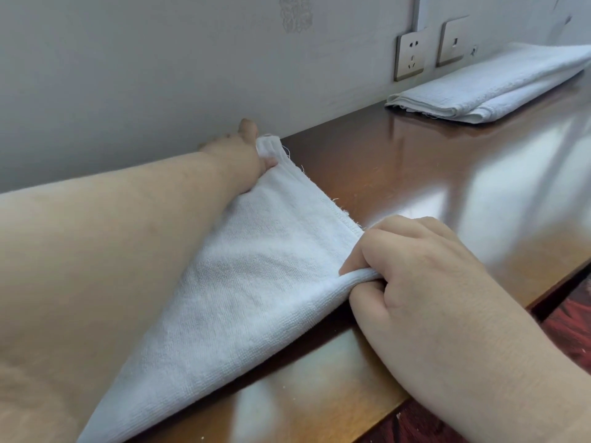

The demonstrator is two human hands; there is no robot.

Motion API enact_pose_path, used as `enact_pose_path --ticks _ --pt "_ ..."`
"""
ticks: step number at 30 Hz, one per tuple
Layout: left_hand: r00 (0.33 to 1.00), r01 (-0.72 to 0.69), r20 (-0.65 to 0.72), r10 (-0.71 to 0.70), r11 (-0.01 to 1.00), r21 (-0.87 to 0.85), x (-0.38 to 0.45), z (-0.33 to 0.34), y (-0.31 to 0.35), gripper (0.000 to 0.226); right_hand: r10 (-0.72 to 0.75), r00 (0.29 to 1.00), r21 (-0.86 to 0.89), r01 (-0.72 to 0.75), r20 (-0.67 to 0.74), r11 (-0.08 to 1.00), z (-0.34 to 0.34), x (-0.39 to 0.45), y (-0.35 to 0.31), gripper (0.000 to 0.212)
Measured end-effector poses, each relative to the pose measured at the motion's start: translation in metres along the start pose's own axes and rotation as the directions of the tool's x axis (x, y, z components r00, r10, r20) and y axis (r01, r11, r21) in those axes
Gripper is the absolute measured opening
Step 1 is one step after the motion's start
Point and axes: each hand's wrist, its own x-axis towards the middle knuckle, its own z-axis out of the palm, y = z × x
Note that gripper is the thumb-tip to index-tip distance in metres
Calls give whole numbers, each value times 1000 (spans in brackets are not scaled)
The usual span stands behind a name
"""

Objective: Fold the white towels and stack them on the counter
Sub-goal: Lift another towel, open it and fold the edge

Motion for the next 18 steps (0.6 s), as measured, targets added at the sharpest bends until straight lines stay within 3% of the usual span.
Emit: enact_pose_path --ticks 4,7,10,13,15,18 --pt "992 -2 -122 36 963 269 2 4 -3 76 -2 1000 2 2 5 1000 -1 0 -1 23" --pt "999 -25 50 16 980 196 10 -7 -17 79 -3 1000 -3 3 7 1000 -2 -1 -1 24" --pt "964 32 256 -68 989 142 10 -23 -39 72 -4 1000 -4 4 8 1000 -1 -1 -1 25" --pt "945 71 327 -24 989 -133 9 -26 -48 65 6 1000 -13 -6 16 1000 -1 0 -1 25" --pt "963 40 270 1 989 -144 8 -28 -48 74 7 1000 -14 -6 17 1000 0 0 -1 22" --pt "994 -32 104 28 999 37 4 -31 -39 82 1 1000 -24 -1 2 1000 2 1 1 20"
